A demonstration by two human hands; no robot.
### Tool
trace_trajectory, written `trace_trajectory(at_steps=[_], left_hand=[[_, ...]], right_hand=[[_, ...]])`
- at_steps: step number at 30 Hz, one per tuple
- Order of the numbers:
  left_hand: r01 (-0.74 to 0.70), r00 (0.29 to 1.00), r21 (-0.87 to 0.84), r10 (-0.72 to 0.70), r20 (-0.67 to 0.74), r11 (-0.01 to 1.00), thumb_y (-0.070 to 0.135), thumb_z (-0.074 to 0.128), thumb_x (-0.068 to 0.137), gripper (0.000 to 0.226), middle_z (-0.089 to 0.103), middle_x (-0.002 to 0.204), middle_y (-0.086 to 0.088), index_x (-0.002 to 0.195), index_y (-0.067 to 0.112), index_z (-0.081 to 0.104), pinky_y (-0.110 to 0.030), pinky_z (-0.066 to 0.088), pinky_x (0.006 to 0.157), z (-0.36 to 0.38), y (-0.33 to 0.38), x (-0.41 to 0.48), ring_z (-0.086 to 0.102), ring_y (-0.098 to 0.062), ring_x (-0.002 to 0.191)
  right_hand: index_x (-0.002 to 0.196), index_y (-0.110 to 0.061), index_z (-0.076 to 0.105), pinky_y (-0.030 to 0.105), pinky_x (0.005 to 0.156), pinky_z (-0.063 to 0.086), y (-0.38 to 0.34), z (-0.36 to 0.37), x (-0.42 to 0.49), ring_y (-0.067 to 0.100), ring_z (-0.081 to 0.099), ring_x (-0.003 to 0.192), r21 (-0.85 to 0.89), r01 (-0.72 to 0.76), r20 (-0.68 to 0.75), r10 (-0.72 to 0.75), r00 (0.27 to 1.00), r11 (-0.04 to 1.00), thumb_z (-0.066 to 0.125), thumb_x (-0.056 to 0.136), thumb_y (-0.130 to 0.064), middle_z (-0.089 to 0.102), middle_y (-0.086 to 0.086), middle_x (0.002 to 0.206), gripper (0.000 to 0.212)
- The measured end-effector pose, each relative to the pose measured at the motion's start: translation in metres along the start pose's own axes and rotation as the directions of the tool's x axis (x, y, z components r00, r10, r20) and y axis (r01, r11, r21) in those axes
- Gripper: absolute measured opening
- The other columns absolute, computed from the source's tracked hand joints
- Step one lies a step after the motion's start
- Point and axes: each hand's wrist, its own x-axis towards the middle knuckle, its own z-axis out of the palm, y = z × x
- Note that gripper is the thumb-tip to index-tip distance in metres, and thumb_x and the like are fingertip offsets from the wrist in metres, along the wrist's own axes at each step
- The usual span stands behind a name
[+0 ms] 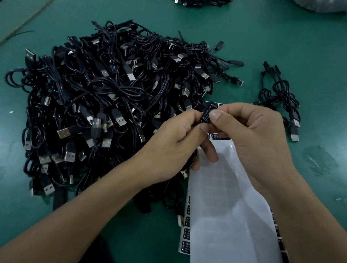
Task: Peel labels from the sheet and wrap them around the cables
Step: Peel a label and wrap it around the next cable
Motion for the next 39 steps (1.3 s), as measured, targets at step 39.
trace_trajectory(at_steps=[39], left_hand=[[-0.002, 1.000, 0.049, 0.003, -0.011, 0.999, 0.020, 0.042, 0.108, 0.017, 0.073, 0.072, -0.004, 0.099, 0.021, 0.056, -0.016, 0.042, 0.045, -0.002, -0.008, 0.003, 0.057, -0.014, 0.043]], right_hand=[[0.080, -0.012, 0.074, 0.011, 0.061, 0.051, 0.000, 0.002, -0.001, 0.001, 0.068, 0.062, -0.008, 0.041, -0.042, -0.041, 0.998, 0.999, 0.072, 0.089, -0.007, 0.074, -0.005, 0.067, 0.011]])
